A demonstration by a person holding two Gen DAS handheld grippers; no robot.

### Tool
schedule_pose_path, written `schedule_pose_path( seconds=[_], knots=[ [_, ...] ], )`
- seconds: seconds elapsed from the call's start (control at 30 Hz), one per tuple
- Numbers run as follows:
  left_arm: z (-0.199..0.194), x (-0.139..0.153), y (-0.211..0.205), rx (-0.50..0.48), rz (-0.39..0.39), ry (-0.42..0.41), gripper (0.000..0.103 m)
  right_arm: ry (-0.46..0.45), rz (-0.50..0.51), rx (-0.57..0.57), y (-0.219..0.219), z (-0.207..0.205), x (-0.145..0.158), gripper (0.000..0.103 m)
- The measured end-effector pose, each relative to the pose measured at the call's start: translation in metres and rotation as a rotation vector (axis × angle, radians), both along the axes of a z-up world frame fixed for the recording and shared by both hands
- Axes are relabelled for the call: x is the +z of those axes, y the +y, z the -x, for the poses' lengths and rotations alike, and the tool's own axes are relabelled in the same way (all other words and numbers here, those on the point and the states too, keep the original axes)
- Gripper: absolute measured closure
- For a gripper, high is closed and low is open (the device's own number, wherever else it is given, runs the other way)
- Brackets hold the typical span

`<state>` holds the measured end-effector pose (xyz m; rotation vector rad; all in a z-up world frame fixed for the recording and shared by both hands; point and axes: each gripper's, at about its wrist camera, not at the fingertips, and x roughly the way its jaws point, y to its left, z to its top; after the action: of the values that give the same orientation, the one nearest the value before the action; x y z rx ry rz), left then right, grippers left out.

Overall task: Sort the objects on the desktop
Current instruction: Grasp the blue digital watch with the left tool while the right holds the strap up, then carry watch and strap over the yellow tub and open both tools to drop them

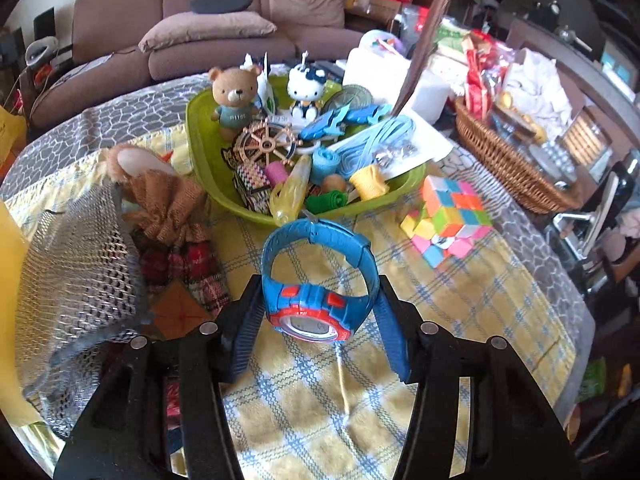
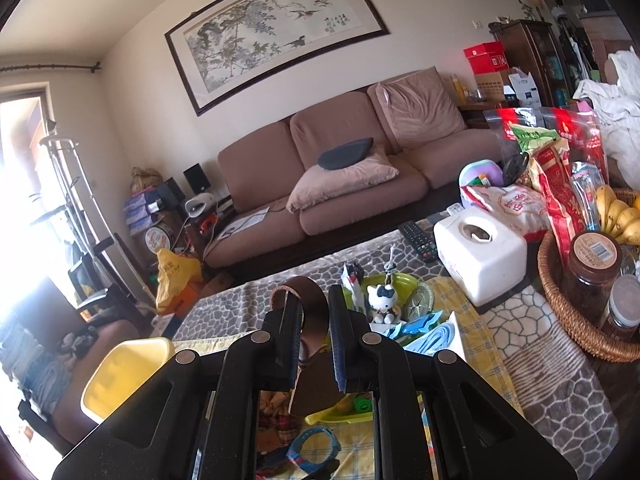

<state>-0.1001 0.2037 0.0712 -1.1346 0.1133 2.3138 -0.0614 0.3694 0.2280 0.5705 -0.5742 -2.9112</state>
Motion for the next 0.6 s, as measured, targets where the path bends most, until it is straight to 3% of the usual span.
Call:
schedule_pose_path(
  seconds=[0.37,0.6],
  knots=[
    [-0.012,0.101,-0.083,0.083,-0.146,0.145,0.052,0.064,0.005,0.101,-0.055,0.004,0.027,0.091],
    [0.000,0.109,-0.164,0.208,-0.157,0.158,0.052,0.107,0.027,0.221,-0.117,0.011,0.043,0.091]
  ],
)
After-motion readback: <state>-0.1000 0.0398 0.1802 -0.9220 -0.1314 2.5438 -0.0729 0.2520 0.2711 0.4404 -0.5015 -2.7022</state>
